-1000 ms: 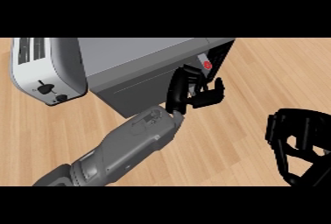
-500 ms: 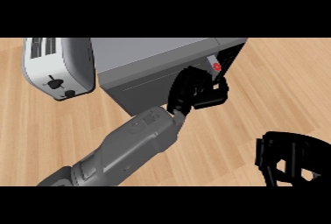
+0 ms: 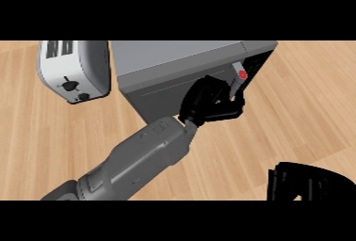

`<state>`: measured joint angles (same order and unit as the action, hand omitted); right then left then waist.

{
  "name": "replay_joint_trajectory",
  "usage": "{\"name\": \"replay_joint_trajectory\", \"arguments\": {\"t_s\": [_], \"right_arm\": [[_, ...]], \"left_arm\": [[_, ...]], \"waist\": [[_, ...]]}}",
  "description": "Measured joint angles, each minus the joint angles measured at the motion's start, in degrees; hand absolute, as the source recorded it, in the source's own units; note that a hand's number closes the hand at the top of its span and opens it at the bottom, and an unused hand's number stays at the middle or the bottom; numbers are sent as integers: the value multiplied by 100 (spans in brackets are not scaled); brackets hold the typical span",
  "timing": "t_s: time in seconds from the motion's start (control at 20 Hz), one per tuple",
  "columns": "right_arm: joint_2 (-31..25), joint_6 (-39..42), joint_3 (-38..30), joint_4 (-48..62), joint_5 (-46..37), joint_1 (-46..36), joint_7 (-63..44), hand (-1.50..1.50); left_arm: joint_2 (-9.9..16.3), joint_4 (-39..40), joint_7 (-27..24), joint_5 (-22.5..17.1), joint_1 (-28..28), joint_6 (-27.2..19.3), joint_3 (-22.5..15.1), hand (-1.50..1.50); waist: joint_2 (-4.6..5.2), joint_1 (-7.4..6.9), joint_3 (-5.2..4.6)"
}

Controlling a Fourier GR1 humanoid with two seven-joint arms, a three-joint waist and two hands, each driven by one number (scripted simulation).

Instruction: Pick up the milk, place it into the microwave and close the microwave

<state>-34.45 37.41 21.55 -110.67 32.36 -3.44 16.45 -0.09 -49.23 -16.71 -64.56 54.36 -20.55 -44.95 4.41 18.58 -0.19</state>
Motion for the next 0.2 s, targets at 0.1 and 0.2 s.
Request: {"name": "replay_joint_trajectory", "arguments": {"t_s": [0.1, 0.2], "right_arm": [[54, -105, 72, -134, -72, 121, -24, 150], [96, -198, 143, -285, -142, 224, -53, 150]], "left_arm": [[0, 45, -70, -57, -30, 190, -29, 150], [1, 97, -121, -104, -37, 362, -53, 150]], "waist": [[-17, -47, 0], [-30, -78, -1]]}}
